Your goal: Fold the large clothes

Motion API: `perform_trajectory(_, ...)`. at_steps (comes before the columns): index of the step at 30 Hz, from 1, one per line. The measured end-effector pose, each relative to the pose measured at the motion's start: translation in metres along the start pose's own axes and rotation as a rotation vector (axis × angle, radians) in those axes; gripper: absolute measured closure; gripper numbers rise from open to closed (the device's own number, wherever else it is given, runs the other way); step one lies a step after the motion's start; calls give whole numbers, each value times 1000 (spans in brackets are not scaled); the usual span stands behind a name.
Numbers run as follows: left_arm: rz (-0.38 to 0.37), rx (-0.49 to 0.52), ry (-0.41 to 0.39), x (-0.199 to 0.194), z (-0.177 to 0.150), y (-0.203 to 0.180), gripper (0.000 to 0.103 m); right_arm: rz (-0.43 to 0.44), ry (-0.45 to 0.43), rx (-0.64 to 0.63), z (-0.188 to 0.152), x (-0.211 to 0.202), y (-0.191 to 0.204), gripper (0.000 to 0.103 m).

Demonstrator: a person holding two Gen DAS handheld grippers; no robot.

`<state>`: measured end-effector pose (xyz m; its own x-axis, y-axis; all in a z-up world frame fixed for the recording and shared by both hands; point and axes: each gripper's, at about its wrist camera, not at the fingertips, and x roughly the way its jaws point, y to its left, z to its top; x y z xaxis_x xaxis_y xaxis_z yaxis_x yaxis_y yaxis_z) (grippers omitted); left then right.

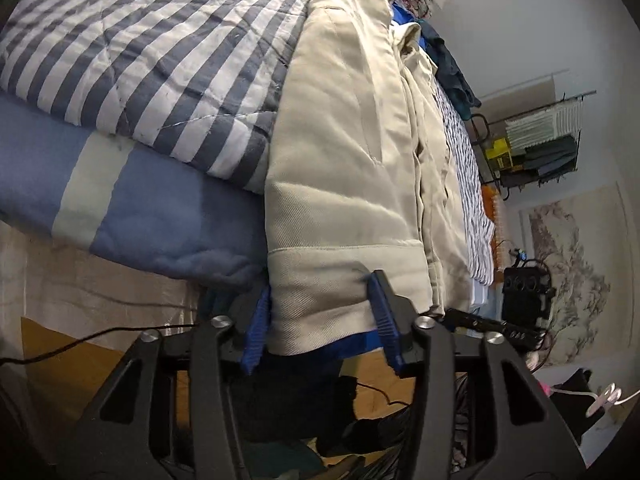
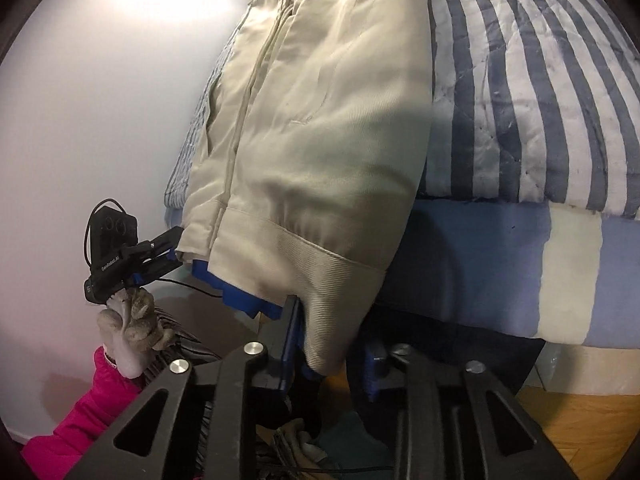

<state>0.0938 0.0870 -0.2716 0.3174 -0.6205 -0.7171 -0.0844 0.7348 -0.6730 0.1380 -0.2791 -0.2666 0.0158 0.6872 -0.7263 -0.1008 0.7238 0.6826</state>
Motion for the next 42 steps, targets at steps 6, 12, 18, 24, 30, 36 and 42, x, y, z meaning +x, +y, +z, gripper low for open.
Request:
perform_trajectory(6, -49, -9, -17, -7, 4, -12, 92, 73, -59, 32, 5, -19, 19, 92)
perform_trajectory(12, -158, -37, -76, -26, 19, -35, 94, 98, -148, 38, 16, -41, 51, 94)
perform_trajectory(18, -186, -27, -159, -47, 51, -62, 95, 177, -237, 99, 32, -59, 46, 95)
perform_trajectory(24, -119, -4, -219, -50, 99, -95, 96, 202, -309, 114, 74, -76, 46, 95)
perform_trajectory(30, -85, -27, -253, -34, 152, -107, 96, 189, -363, 170, 135, -88, 38, 95)
perform_trajectory(36, -48, -58, -264, -5, 203, -101, 96, 163, -390, 247, 192, -75, 16, 95)
perform_trajectory(42, 22, -100, -256, 35, 244, -81, 96, 153, -379, 338, 235, -52, -20, 95)
